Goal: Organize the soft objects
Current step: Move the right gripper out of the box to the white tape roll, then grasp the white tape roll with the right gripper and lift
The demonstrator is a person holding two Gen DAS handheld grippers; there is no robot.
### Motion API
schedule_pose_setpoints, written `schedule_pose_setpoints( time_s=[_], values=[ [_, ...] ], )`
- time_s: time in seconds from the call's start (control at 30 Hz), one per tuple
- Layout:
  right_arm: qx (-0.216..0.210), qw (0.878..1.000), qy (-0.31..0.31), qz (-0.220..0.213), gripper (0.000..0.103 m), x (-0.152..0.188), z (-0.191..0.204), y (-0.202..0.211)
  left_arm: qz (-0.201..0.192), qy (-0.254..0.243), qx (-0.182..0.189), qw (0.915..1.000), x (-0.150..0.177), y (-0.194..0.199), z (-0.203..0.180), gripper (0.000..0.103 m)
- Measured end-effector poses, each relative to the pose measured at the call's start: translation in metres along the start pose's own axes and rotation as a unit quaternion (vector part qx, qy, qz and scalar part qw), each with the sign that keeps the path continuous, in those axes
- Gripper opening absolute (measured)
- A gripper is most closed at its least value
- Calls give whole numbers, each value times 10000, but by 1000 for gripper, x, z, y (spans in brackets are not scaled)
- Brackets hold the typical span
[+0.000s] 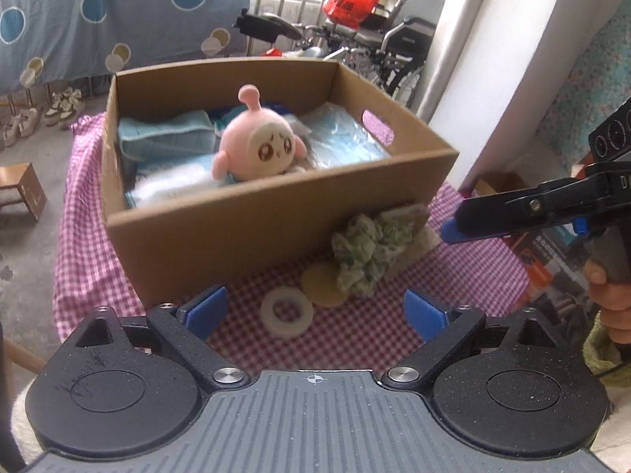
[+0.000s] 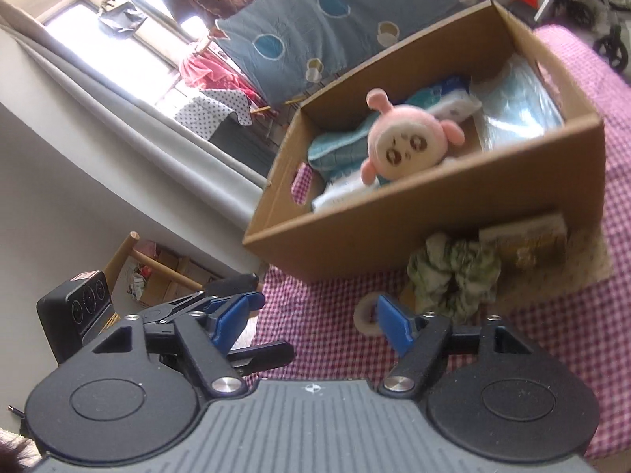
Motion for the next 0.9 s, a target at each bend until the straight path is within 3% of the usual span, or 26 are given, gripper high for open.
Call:
schedule_pose_setpoints(
  time_s=[0.1, 0.33, 0.47, 0.63, 0.83, 0.9],
  values=[
    [162, 9992, -254, 253, 61, 15, -11, -32, 290, 37, -5, 9996, 17, -26, 1, 81],
    [510, 9958, -528, 547, 38, 21, -29, -78, 664, 276, 137, 9973, 23, -73, 22, 66],
    [588, 9941, -652, 641, 32, 22, -35, -89, 696, 15, -18, 9976, 23, -87, 23, 60],
    [733, 9924, -666, 727, 29, 22, -38, -96, 714, -362, -104, 9967, 29, -96, 21, 46],
    [998, 9913, -267, 814, 29, 22, -25, -105, 806, -406, 110, 9959, 36, -86, 23, 46],
    [1127, 9898, -122, 858, 28, 24, -22, -110, 811, -552, 22, 9952, 40, -85, 20, 48]
  ],
)
Point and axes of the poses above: each gripper's, at about its wrist camera, not at the fingertips, and y roughly against the way its jaws point, z to its left, x to its underside, the point moved 3 cm from there along -y, roughly the way its jaws point, and after that the axes turned 4 degrees about y, right-handed, at the moved point
